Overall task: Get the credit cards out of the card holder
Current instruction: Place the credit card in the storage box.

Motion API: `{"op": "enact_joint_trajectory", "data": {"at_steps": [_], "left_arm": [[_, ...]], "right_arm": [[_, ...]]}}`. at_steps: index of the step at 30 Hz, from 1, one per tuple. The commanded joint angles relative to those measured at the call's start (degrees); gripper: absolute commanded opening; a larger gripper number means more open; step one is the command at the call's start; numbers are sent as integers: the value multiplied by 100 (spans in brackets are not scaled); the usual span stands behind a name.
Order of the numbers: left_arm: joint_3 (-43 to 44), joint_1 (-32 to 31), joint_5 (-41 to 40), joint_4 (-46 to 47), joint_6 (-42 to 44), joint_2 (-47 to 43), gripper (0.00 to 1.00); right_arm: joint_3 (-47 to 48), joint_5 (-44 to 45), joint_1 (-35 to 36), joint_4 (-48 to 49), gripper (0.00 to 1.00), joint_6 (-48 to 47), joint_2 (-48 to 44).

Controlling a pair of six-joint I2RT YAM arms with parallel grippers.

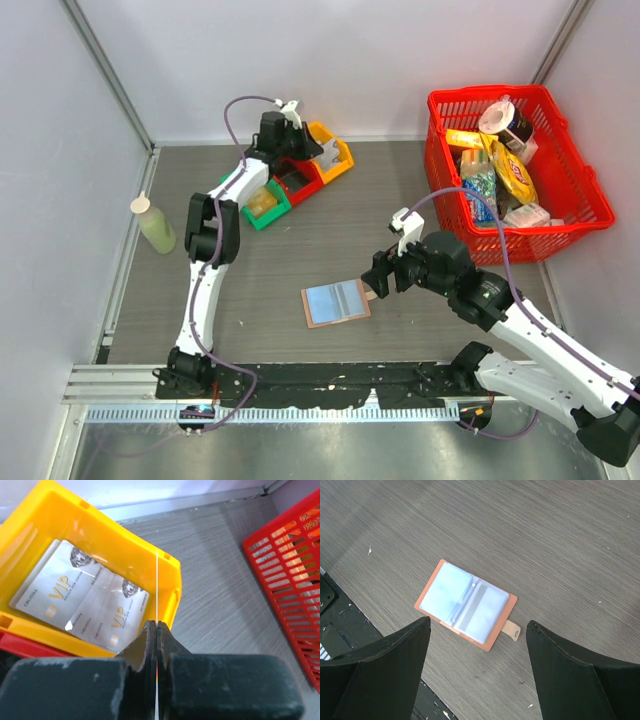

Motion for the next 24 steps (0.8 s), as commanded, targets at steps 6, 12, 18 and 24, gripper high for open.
{"op": "enact_joint_trajectory", "data": {"at_steps": [6,12,18,24], "left_arm": [[1084,1,-205,41,126,574,11],[1261,-8,-398,-162,354,584,37],[717,1,-557,-259,460,-179,56],[-959,-157,-714,-276,197,-2067,61]], "right_arm": [[-15,51,-21,226,81,111,-5],[-7,165,-30,120,81,216,-145],[72,464,-21,-20,81,462,-234],[143,658,-21,-170,78,848,38]]}}
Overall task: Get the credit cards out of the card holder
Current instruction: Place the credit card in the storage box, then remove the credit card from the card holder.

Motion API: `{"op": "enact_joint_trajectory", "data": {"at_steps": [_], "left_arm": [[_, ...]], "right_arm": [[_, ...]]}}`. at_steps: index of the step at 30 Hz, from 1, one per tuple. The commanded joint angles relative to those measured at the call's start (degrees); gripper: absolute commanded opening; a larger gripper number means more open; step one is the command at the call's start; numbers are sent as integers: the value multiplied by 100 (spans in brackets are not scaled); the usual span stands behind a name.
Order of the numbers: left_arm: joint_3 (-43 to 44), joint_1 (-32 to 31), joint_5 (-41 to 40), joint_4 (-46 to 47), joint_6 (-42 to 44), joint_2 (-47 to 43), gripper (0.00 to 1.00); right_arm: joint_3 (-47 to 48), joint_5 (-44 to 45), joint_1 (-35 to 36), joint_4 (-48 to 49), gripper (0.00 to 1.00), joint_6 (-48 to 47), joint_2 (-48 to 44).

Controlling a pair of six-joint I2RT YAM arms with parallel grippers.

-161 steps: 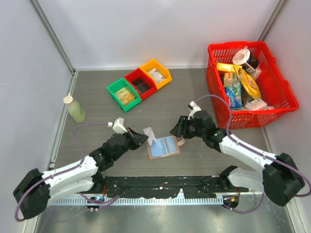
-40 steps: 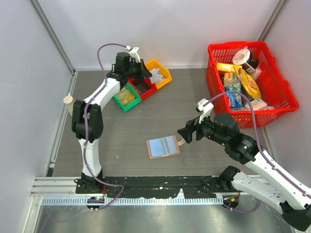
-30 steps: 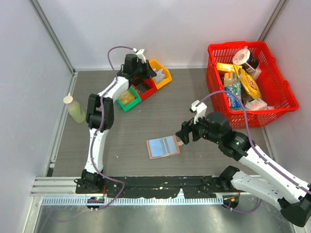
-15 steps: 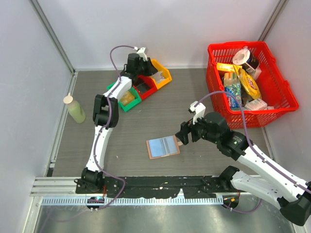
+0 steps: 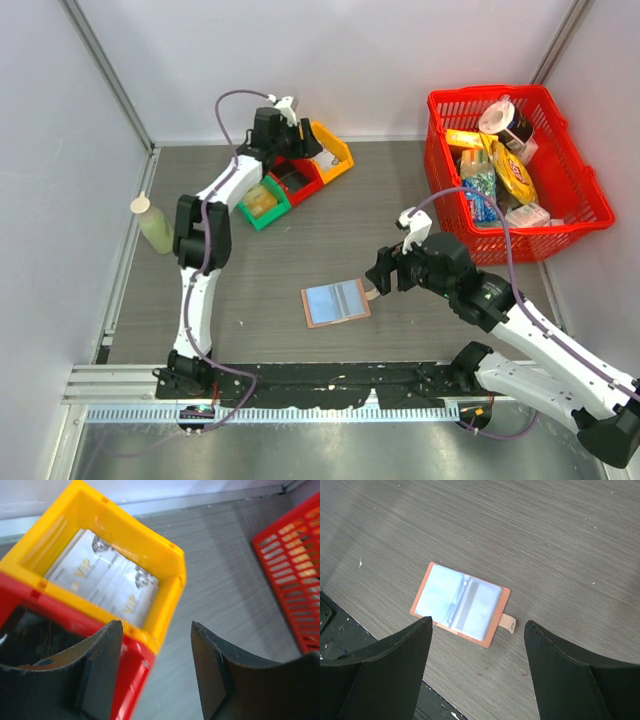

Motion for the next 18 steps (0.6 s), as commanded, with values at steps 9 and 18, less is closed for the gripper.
{"op": "enact_joint_trajectory", "data": {"at_steps": [9,18], "left_arm": [[-4533,-774,-941,141,-1236,-4896,61],[-7153,-2031,-1627,0,-2009,-6833,58]], "right_arm": [[-120,-311,-8,552,73,1224,1212],[-306,-470,-17,1255,66,1594,2390]]}}
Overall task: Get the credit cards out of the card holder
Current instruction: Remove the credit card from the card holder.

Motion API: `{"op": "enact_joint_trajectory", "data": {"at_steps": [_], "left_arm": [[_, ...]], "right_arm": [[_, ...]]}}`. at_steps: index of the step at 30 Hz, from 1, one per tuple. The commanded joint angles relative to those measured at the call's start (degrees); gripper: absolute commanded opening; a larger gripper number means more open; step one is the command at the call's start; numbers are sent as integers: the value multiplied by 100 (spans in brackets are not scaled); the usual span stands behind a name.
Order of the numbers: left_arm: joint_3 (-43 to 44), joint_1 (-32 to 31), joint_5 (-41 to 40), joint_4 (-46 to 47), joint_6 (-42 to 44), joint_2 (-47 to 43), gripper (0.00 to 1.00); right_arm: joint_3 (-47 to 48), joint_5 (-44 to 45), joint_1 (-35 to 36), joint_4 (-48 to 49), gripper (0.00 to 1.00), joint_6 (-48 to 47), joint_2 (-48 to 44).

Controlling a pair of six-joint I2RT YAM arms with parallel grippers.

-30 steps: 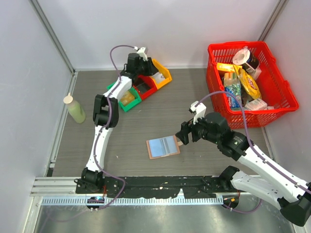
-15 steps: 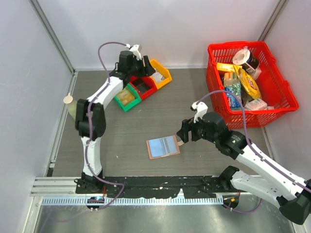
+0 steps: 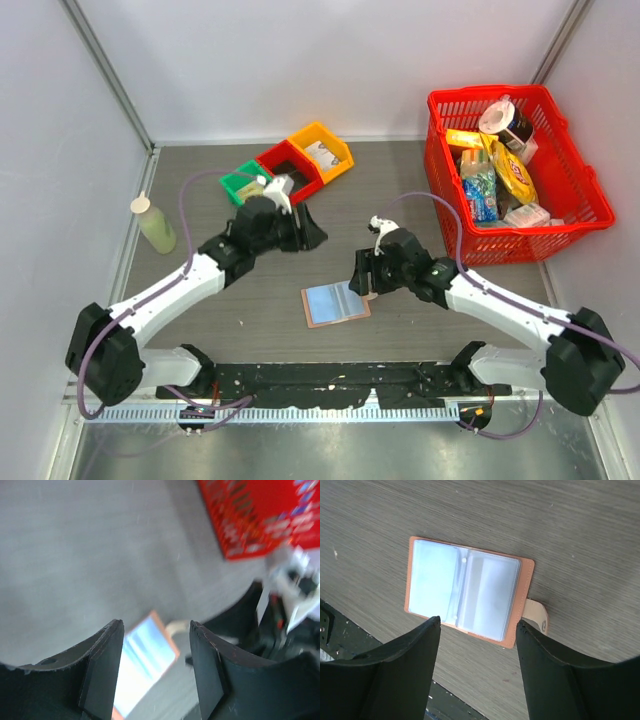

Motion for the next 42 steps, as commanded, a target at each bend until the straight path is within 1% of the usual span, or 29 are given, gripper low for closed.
{"op": "enact_joint_trajectory", "data": {"at_steps": [1,5,8,11,15,16,21,26,29,31,34,35,39,42], "left_arm": [[-941,-510,-476,-105,-681,-581,56],[-1364,-1064,-493,-96,-971,-722,51],[-1654,-1276,-616,-43,-1095,-582,48],[-1874,-1311,-590,194,-1183,-328,42],[-1883,-1373,-458,247,-1139,147,33],[-1901,-1382,-432,247,-1130,261,32],[-2085,-1391,-449,265,-1165,657,21],[-2217,-1390,-353,344,-1262,983,14],[-2314,-1399,-370,379,-1323,1036,12],[-2349,-1390,-353,379,-1341,1045,11],[-2375,-1390,-353,379,-1341,1053,10],[-2384,-1390,-344,527,-1341,1062,10],[-2410,-1390,-309,599,-1350,1071,9],[-2507,-1390,-344,730,-1429,949,8]], "right_arm": [[-46,-8,-17,606,65,316,454],[-133,-51,-8,887,61,404,859],[-178,-61,-8,993,59,474,1140],[-221,-78,-8,1177,57,527,1403],[-257,-166,-8,1248,54,562,1641],[-248,-175,-8,1248,53,562,1650],[-292,-280,-8,1248,47,571,1659],[-292,-394,-8,1231,42,553,1703],[-300,-465,-8,1230,40,553,1730],[-301,-552,-8,1248,37,579,1721],[-292,-772,-8,1336,29,650,1546],[-274,-851,-8,1371,27,650,1475],[-204,-1167,1,1520,25,712,1369],[-90,-1378,123,1652,26,756,1422]]}}
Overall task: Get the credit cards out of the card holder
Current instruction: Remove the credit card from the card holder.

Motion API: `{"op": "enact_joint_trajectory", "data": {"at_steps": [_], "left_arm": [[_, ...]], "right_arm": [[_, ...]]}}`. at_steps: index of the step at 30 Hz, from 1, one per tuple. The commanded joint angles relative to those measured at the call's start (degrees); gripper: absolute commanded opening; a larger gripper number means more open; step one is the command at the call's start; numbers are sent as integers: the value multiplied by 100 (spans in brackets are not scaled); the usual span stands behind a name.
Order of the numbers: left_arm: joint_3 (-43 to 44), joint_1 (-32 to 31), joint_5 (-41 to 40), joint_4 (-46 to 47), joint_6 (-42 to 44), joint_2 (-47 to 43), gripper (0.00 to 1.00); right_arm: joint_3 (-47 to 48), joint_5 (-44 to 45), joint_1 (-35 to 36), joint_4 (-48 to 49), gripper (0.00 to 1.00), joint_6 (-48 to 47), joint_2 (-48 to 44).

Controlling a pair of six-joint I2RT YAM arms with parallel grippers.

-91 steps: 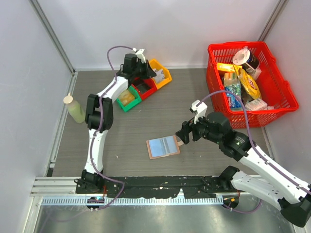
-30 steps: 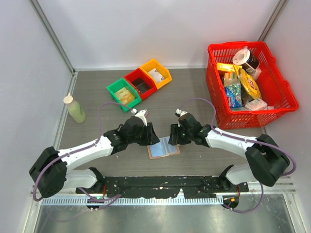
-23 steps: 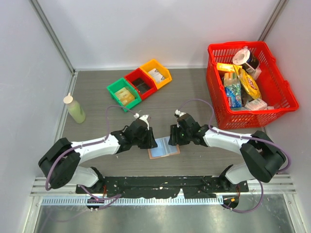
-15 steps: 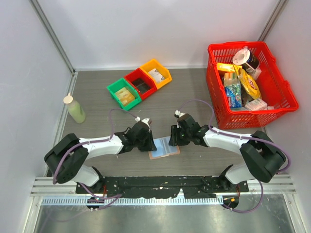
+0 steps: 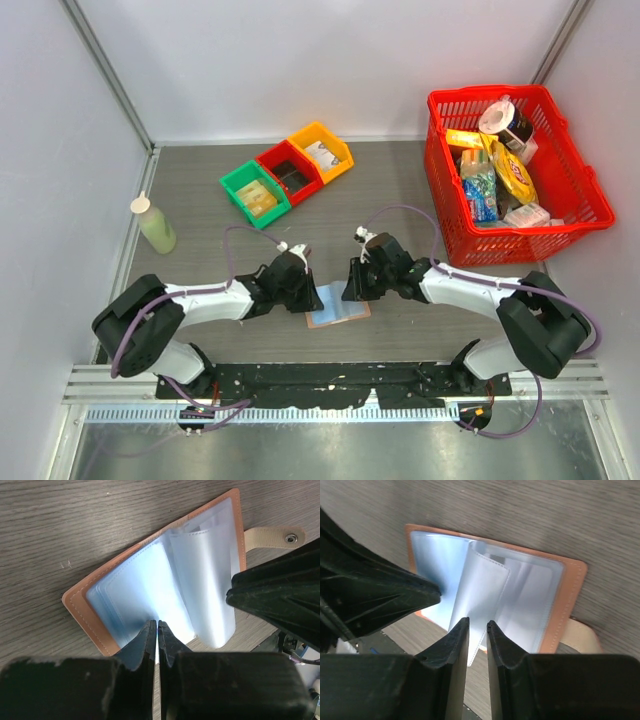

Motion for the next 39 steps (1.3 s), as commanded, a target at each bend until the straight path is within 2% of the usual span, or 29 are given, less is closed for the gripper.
{"op": "enact_joint_trajectory", "data": {"at_steps": [1,6,10,15,21,27,35,39], "left_arm": [[-271,-7,-173,44,-78,-57,8],[-578,-7,-734,-34,-315,-821,14],[-781,-7,-1297,-507,-412,-1760,22],[-755,2,-1641,-1053,-404,-2737,28],[-562,-7,-1659,-1274,-456,-3177,30],[-535,-7,-1817,-1607,-439,-3652,31],[-623,2,-1853,-1793,-430,-4039,31],[-658,2,-1686,-1600,-456,-3934,30]], "right_arm": [[275,-448,176,426,26,137,-80],[618,-536,554,365,27,76,394],[847,-484,669,49,36,-100,378],[988,44,651,-444,50,-486,79],[988,-157,651,-172,51,-390,149],[1251,-544,792,514,54,-197,886],[1524,-606,854,524,58,-56,1801],[1620,-571,854,321,57,-144,1636]]}}
